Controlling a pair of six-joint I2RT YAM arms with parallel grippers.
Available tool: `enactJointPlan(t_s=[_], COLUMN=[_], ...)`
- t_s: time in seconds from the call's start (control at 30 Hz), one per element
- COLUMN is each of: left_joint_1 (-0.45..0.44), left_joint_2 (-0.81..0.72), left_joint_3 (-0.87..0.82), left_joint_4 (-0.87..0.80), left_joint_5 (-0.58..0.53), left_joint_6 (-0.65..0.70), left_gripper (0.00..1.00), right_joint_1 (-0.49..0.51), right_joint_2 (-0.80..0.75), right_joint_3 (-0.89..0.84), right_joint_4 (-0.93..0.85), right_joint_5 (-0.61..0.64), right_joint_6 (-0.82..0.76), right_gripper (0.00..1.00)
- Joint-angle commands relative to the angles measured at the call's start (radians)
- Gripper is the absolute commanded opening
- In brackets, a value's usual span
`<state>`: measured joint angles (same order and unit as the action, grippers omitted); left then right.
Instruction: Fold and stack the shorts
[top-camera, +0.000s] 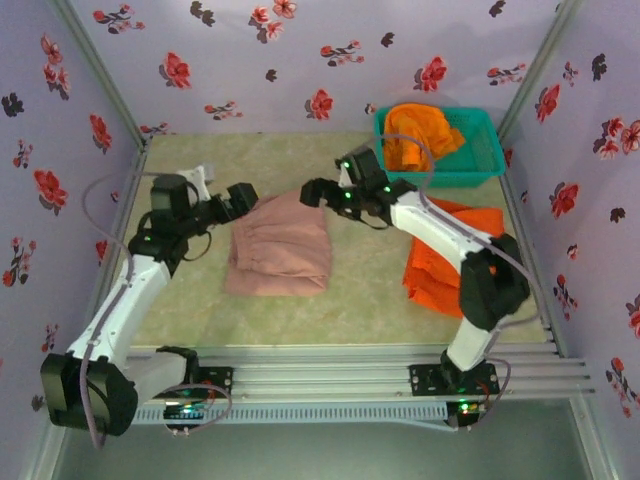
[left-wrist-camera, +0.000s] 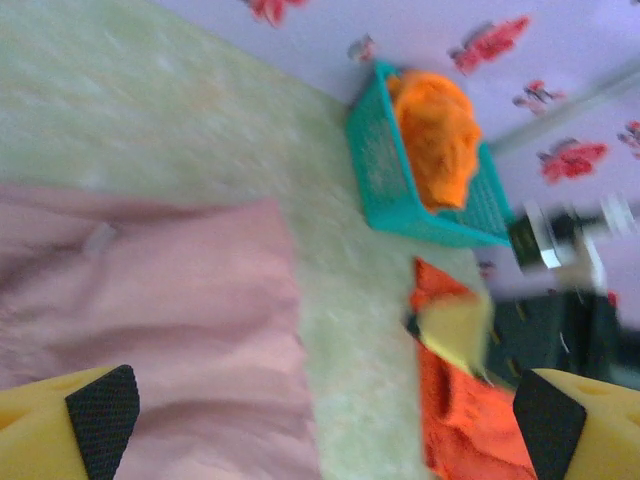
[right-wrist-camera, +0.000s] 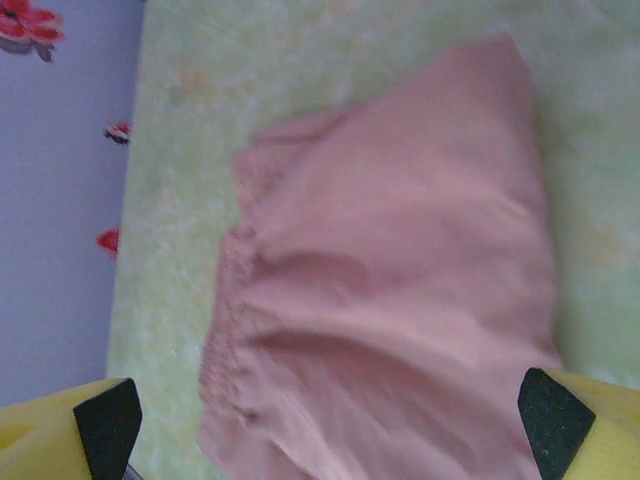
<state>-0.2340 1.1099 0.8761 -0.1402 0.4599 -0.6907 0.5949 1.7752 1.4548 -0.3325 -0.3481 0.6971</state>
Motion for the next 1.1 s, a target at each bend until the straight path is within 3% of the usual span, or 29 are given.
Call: enactJointPlan(t_s=[0.0,0.17,0.3,0.43,0.73,1.07], left_joint_1=[-0.046,-0.097,-0.109,-0.109,-0.114,-0.121], left_joint_2=[0.048,0.131,0.199,0.222,0.189,0.18], left_joint_3=[-0.13,-0.23,-0.265,-0.325,-0.486,-0.618], left_joint_4=[0.139,0.276,0.282,0.311,0.364,0.44], left_joint_5=[0.072,0.06,0.0,-0.046,-0.095,-0.117], left_joint_6=[-0.16,-0.156,-0.051,-0.03,-0.045,-0.097], left_gripper=[0.99,0.99,0.99,0.99,0.99,0.99], right_joint_1=[0.004,0.005,0.005,0.004,-0.022,-0.033], right_joint_2=[0.149,0.362,0.514,0.619,0.75,0.766], right_joint_3=[0.155,0.403,0.546,0.635,0.704,0.708], right_joint_4=[0.003,-0.027,-0.043,-0.063,-0.051,-0.008], right_joint_5=[-0.064,-0.115,-0.153,-0.155,-0.13,-0.098], right_joint_6=[0.054,0.103,0.147,0.155,0.154,0.124], right_gripper=[0.99,0.99,0.99,0.99,0.99,0.99])
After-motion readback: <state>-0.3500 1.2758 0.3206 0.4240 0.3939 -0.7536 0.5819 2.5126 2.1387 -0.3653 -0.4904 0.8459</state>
